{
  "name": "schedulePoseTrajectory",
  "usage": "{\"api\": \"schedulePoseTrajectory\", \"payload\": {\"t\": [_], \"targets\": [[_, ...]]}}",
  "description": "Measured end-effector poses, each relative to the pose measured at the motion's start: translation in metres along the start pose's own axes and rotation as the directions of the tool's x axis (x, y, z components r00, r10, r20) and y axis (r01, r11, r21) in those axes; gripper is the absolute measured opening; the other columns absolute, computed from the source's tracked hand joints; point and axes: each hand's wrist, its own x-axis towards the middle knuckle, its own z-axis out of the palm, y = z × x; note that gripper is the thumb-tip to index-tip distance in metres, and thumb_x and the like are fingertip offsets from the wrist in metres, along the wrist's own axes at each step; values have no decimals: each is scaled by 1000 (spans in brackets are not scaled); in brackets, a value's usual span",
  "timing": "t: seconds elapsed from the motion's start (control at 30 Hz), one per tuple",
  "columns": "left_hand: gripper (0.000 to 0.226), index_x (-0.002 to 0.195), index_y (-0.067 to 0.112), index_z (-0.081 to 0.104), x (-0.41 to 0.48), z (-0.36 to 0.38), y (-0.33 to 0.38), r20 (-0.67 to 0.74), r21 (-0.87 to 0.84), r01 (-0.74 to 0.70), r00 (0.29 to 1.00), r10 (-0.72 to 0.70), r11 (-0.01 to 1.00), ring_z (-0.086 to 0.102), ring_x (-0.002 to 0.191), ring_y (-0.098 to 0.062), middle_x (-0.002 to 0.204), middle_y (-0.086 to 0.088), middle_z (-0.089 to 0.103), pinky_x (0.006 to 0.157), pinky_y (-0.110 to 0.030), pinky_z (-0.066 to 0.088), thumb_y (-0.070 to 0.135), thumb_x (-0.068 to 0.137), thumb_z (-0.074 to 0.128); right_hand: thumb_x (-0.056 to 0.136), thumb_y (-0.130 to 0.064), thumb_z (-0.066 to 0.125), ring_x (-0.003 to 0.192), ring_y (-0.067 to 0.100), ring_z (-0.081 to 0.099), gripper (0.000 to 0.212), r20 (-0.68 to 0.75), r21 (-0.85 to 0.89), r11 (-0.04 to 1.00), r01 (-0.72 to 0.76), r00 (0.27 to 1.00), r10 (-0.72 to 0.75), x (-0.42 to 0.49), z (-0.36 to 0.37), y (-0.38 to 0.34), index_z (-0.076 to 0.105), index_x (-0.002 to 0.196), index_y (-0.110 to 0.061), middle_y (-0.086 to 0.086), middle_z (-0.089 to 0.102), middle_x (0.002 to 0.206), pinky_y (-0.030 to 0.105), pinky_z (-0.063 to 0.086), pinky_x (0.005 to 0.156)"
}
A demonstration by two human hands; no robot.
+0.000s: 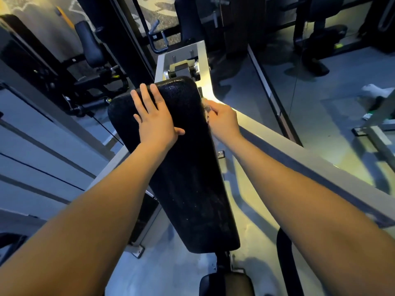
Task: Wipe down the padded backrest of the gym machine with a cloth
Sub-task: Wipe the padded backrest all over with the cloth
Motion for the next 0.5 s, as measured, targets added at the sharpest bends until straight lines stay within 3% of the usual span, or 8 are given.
{"api": "schedulePoseTrajectory", "payload": {"t": [0.1,0.2,0.33,0.4,0.5], "targets": [[142,158,10,-16,-1,-1,-1,-6,-6,1,1000,-1,1000,-21,151,-39,166,-13,-21,120,-62,22,48,69,88,97,-9,42,105,14,65,48,-23,98,994,53,998,-51,30,-4,-27,69,134,-24,-2,75,117,21,50,83],[142,158,11,-16,-3,-2,-1,-5,1,3,1000,-3,1000,-21,152,-38,166,-12,-21,120,-61,23,48,69,87,100,-6,40,109,18,66,50,51,138,988,-65,997,58,14,6,1,65,139,-24,-2,73,122,26,52,95],[141,158,12,-17,-2,-1,-2,-11,-4,4,1000,-4,1000,-22,152,-38,166,-11,-22,119,-61,26,47,70,87,102,-3,41,93,15,67,46,117,121,983,-141,985,127,-15,8,30,69,135,-19,-8,72,109,18,55,78],[141,158,12,-17,-3,-2,-1,-8,-2,7,1000,-7,1000,-22,152,-38,166,-11,-22,118,-61,27,47,69,87,101,-2,44,82,14,64,39,104,116,991,-69,993,57,-3,1,16,77,118,-14,-7,72,92,25,53,74],[142,158,13,-18,-3,-2,0,-6,-1,11,1000,-11,1000,-22,152,-37,166,-11,-23,119,-61,25,47,69,87,101,-4,47,61,1,46,40,-32,111,993,44,999,-40,8,-5,-20,74,86,-29,-18,56,63,20,37,57]]}}
